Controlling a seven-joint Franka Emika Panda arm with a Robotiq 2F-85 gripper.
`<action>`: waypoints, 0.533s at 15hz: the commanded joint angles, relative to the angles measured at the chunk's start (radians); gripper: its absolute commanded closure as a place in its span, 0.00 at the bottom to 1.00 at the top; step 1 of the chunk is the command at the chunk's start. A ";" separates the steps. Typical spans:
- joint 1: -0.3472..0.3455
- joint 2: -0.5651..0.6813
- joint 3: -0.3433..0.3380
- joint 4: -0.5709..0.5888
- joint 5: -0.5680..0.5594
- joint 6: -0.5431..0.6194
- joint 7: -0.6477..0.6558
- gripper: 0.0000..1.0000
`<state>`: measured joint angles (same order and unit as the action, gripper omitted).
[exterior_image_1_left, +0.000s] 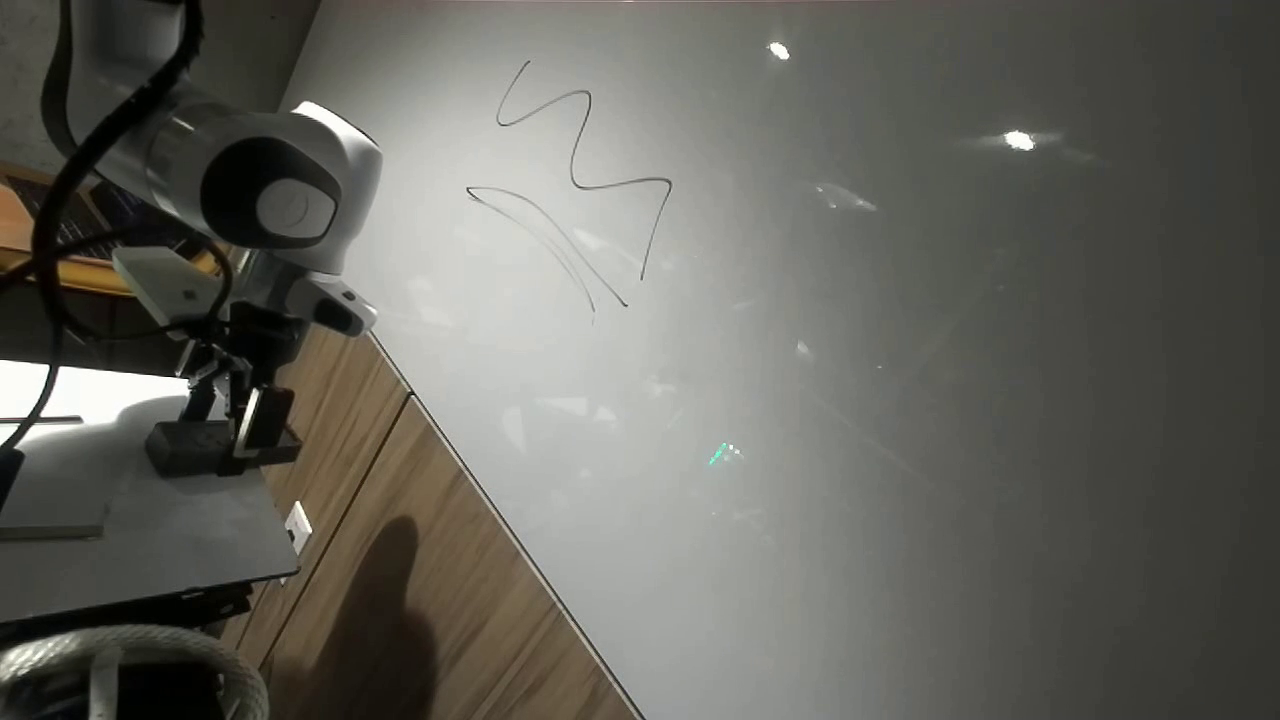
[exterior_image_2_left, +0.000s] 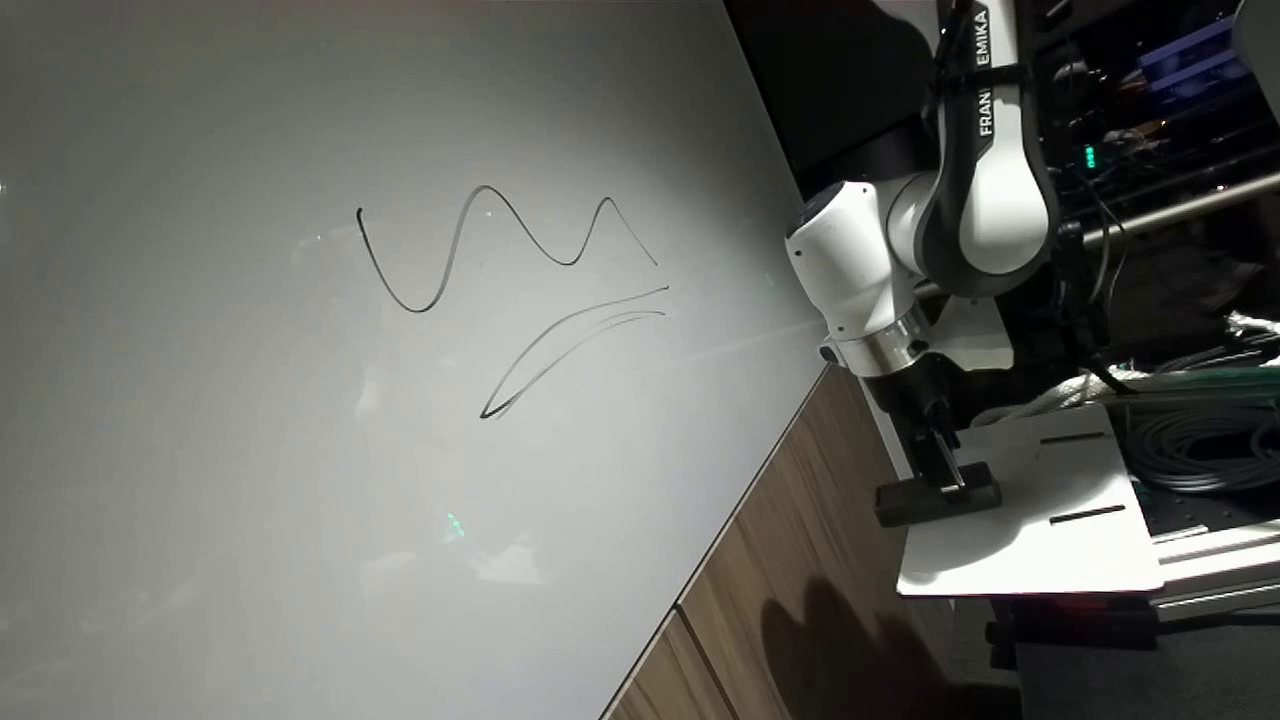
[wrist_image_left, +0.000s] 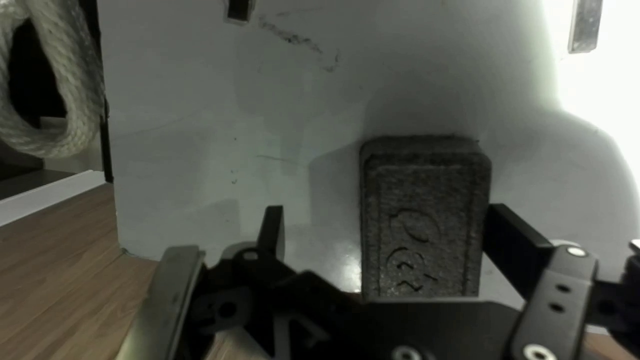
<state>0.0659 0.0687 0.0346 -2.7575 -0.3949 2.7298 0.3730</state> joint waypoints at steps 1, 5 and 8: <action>0.017 0.018 -0.007 0.000 -0.010 0.014 0.006 0.00; 0.034 0.029 -0.008 0.000 -0.011 0.014 0.009 0.29; 0.048 0.028 -0.009 0.000 -0.023 0.011 0.021 0.47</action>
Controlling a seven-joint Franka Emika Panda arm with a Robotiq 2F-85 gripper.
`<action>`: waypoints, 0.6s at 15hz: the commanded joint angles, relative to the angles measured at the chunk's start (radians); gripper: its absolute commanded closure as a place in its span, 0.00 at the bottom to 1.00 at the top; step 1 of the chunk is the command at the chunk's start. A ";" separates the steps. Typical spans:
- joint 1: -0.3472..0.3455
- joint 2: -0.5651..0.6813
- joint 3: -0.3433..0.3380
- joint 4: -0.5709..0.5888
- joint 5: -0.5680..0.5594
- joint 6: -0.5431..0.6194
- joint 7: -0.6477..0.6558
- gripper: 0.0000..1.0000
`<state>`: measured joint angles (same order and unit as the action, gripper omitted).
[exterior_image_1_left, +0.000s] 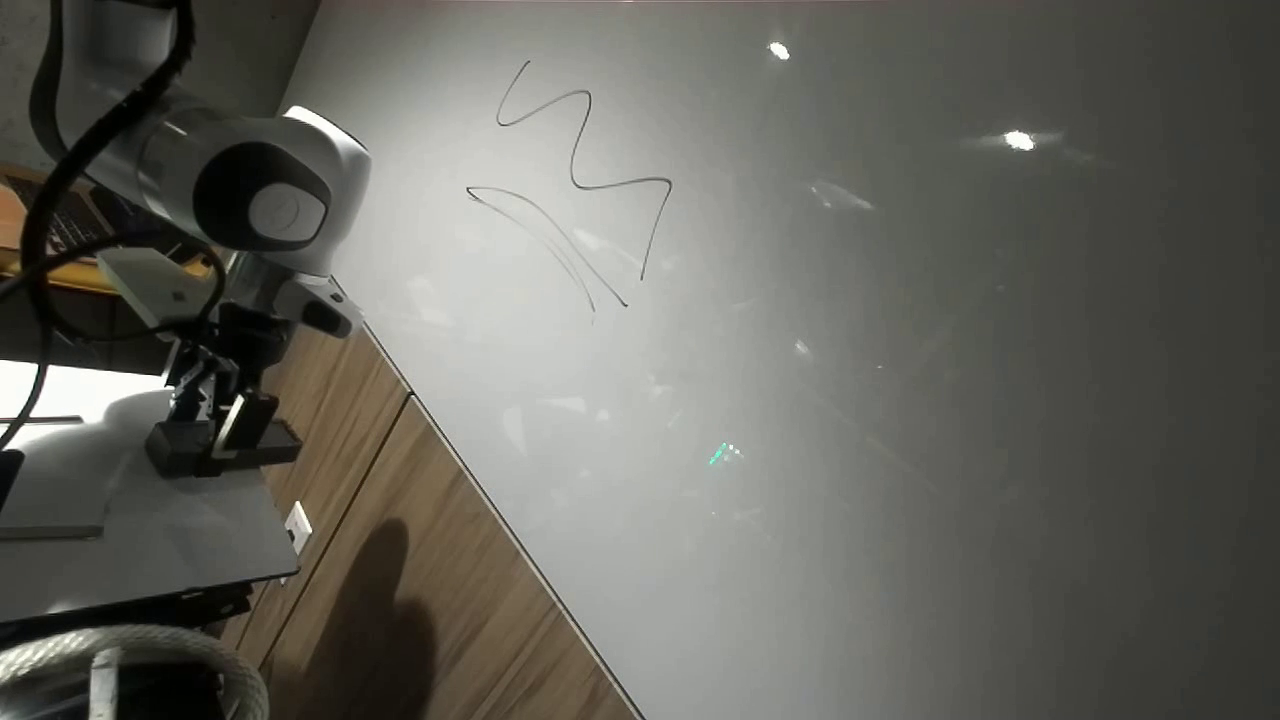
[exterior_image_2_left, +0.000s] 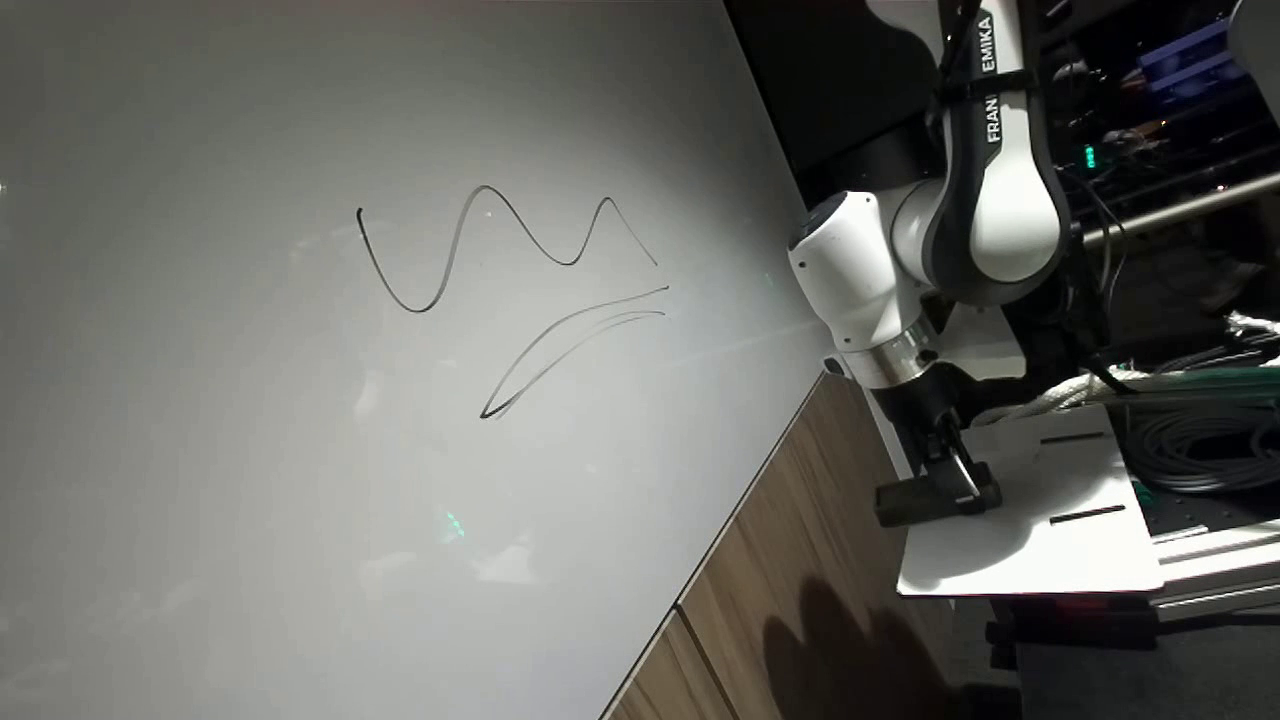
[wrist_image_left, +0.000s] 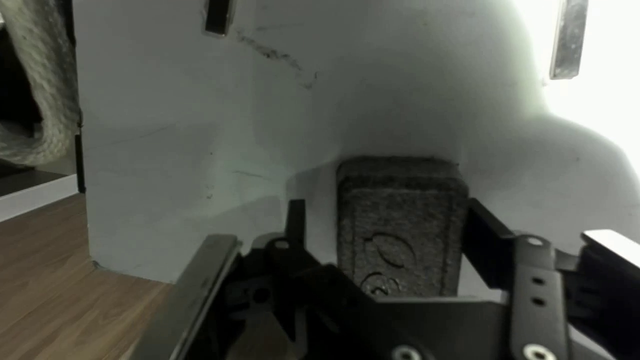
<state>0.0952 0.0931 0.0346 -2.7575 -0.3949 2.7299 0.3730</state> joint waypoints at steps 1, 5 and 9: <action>0.024 0.001 -0.009 0.000 -0.030 0.007 0.028 0.55; 0.045 -0.003 -0.011 0.001 -0.077 -0.004 0.066 0.49; 0.039 0.003 -0.007 0.000 -0.119 -0.003 0.094 0.05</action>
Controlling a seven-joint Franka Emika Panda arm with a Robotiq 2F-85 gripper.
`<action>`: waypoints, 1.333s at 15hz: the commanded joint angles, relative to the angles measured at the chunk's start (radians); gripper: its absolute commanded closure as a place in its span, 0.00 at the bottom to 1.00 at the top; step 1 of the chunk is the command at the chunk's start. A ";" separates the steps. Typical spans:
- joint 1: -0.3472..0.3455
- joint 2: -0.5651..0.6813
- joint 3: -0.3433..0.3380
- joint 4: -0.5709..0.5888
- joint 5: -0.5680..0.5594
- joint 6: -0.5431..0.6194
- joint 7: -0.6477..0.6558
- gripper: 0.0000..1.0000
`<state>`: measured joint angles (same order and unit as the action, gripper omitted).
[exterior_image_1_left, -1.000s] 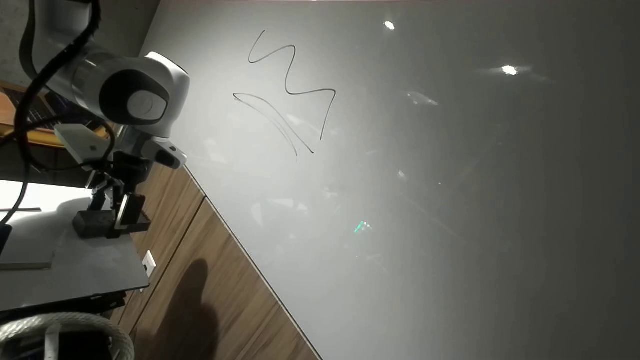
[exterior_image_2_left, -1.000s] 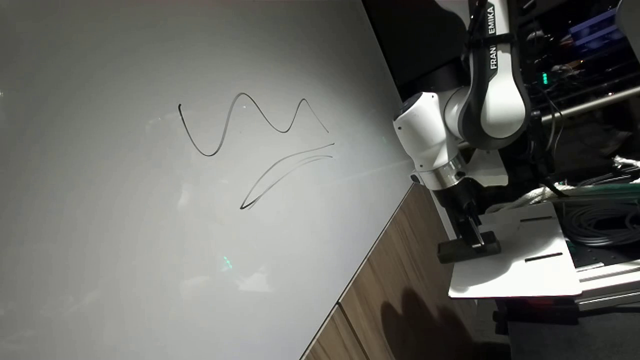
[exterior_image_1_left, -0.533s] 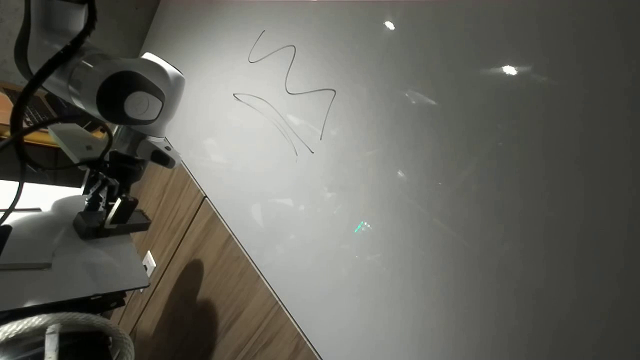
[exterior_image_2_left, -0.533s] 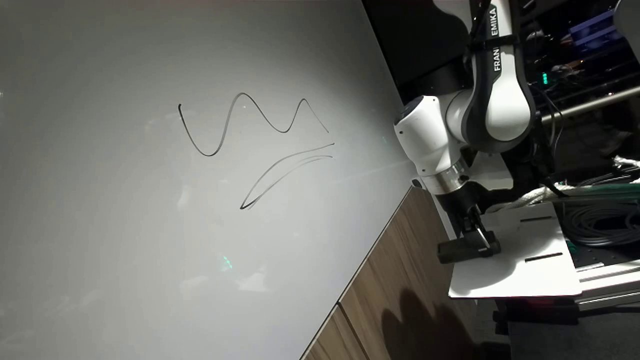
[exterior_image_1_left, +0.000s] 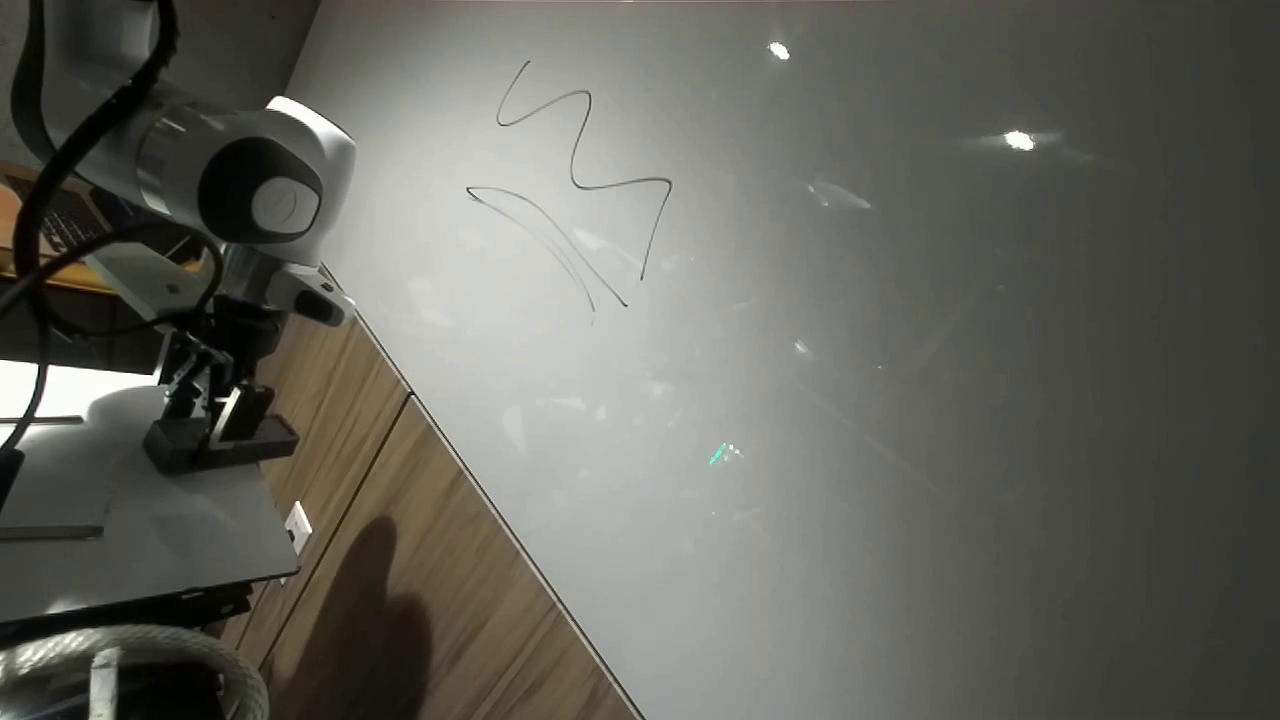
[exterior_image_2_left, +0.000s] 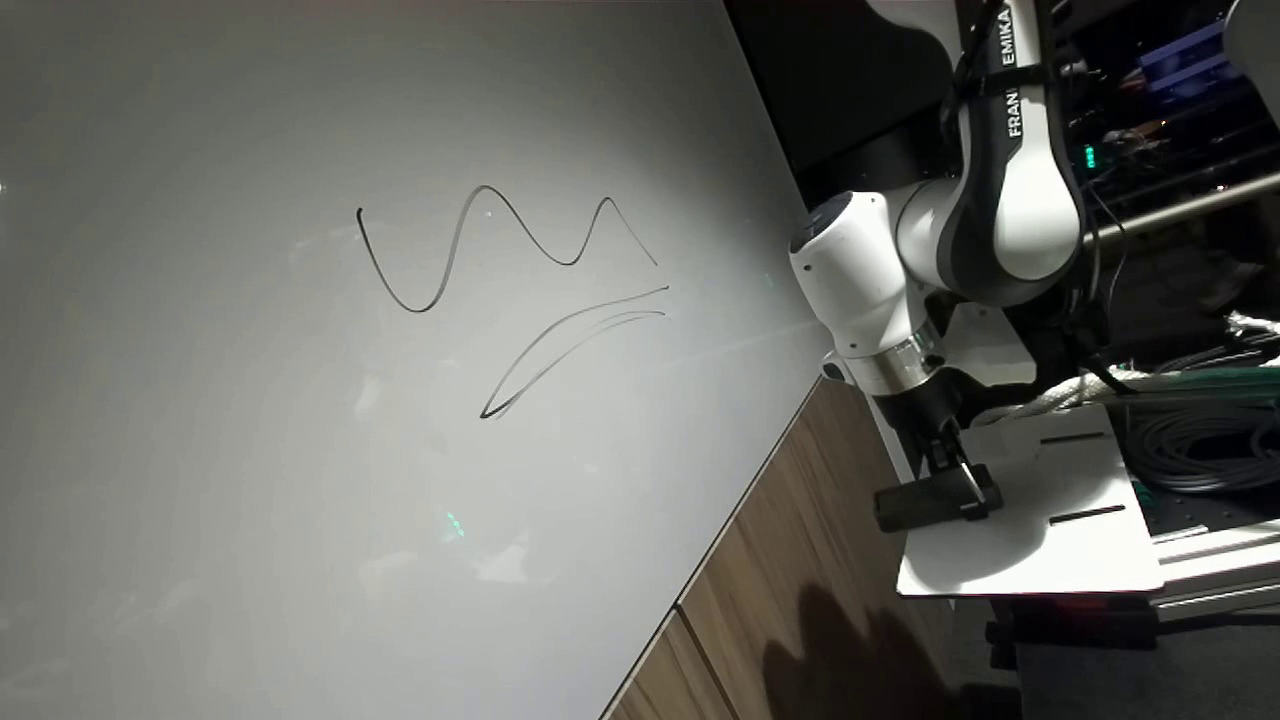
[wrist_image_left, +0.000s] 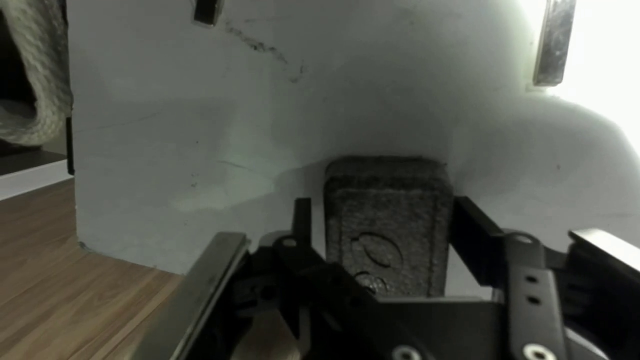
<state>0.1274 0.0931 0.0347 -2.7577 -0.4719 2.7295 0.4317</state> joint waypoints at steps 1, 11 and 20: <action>0.006 0.002 -0.007 0.000 -0.048 -0.003 0.038 0.00; 0.002 -0.016 0.004 0.001 -0.012 -0.015 0.009 0.00; -0.002 -0.045 0.005 0.006 0.006 -0.033 -0.009 0.00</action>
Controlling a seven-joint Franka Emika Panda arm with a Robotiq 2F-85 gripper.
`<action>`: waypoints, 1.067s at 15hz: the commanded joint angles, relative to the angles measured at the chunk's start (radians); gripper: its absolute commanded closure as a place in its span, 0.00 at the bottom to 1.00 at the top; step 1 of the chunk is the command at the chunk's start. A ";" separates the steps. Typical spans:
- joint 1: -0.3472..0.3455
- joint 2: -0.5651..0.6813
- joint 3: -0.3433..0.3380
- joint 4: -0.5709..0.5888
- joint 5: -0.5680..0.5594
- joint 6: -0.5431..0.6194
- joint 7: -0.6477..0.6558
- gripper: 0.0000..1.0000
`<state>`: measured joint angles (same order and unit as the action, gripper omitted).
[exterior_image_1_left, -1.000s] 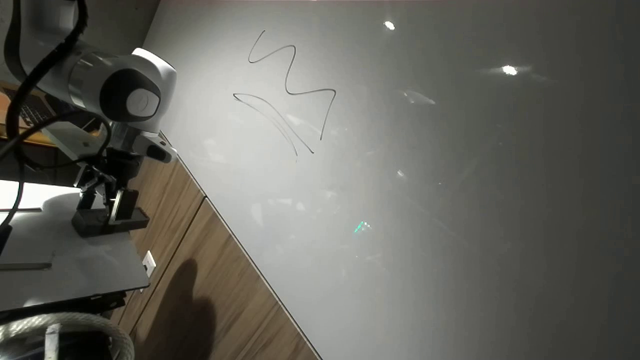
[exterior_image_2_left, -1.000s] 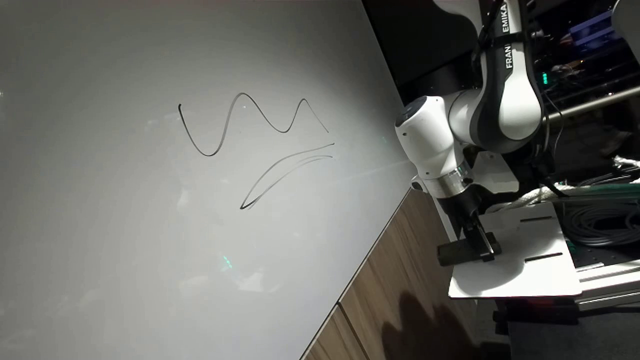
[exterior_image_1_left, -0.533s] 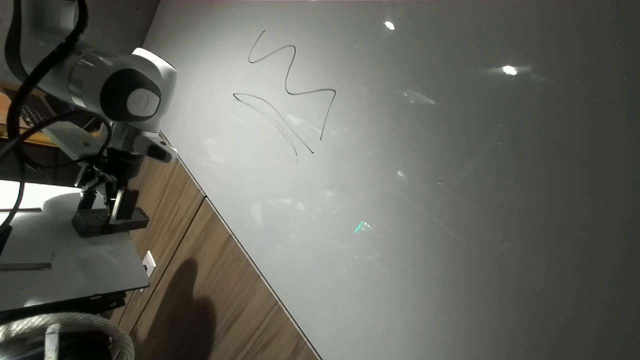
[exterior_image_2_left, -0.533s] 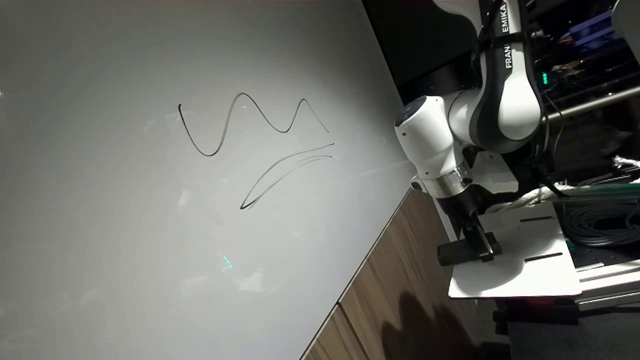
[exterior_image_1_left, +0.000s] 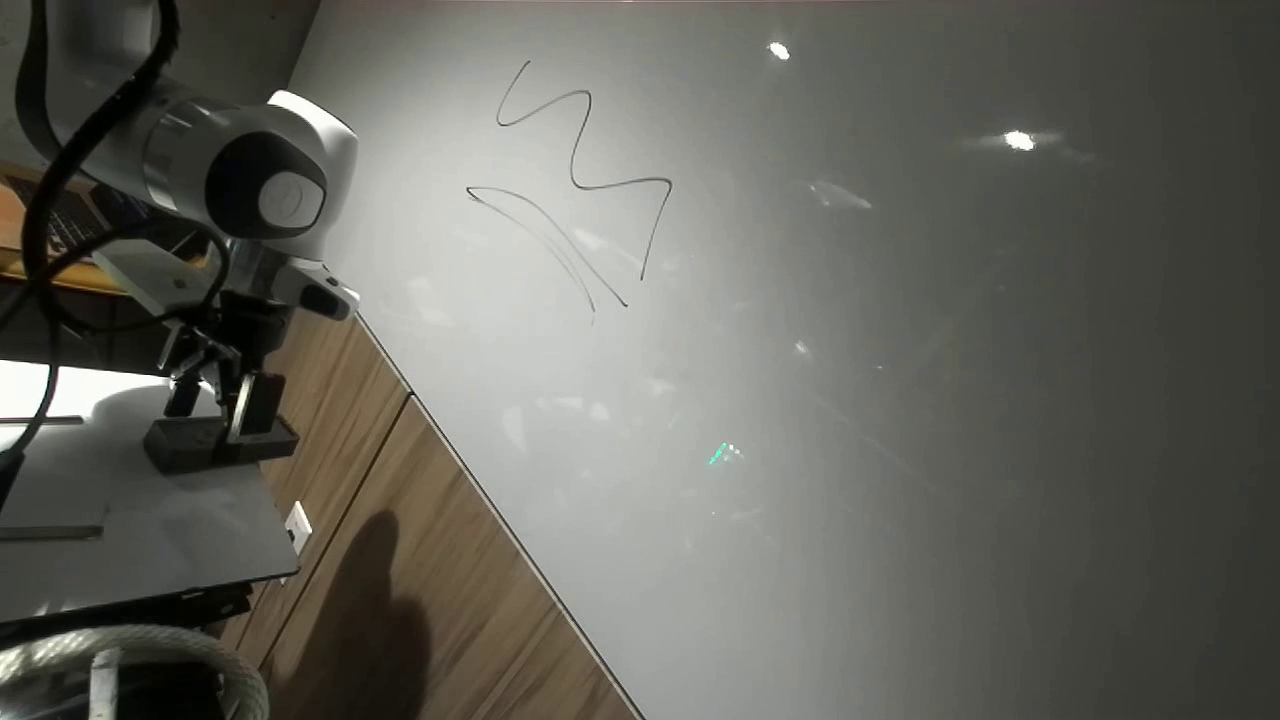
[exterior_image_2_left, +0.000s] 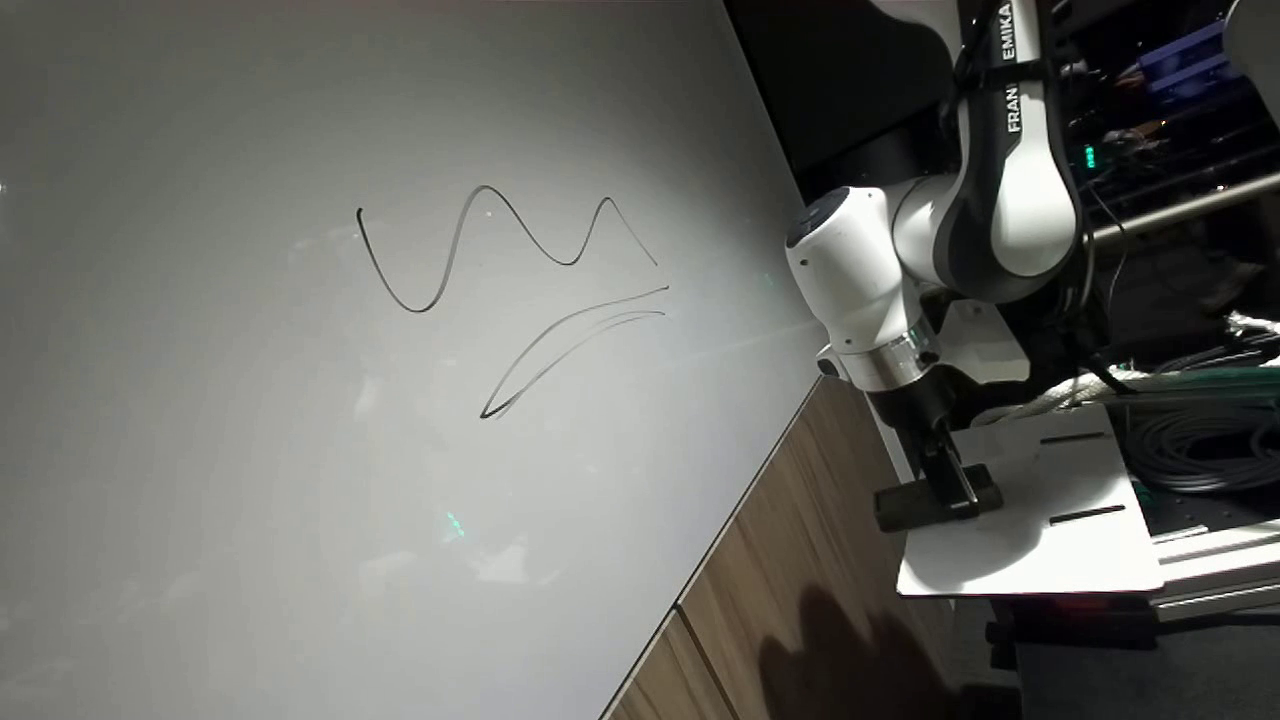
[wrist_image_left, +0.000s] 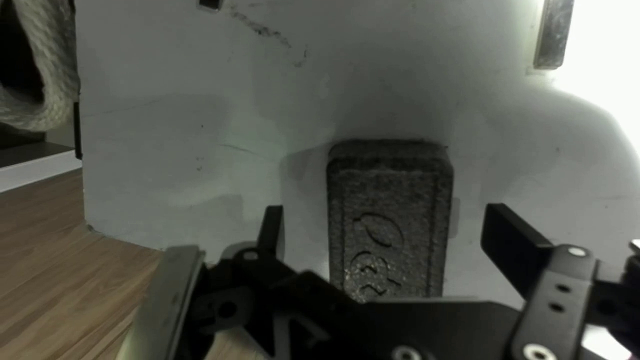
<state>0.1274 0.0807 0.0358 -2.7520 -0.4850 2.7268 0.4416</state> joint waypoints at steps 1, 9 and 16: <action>-0.002 -0.029 0.003 0.001 0.017 -0.028 -0.018 0.00; -0.004 -0.017 0.002 0.003 0.017 -0.021 -0.018 0.65; 0.005 -0.032 0.015 0.004 0.030 -0.035 -0.020 0.70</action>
<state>0.1260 0.0760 0.0372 -2.7489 -0.4838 2.7264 0.4412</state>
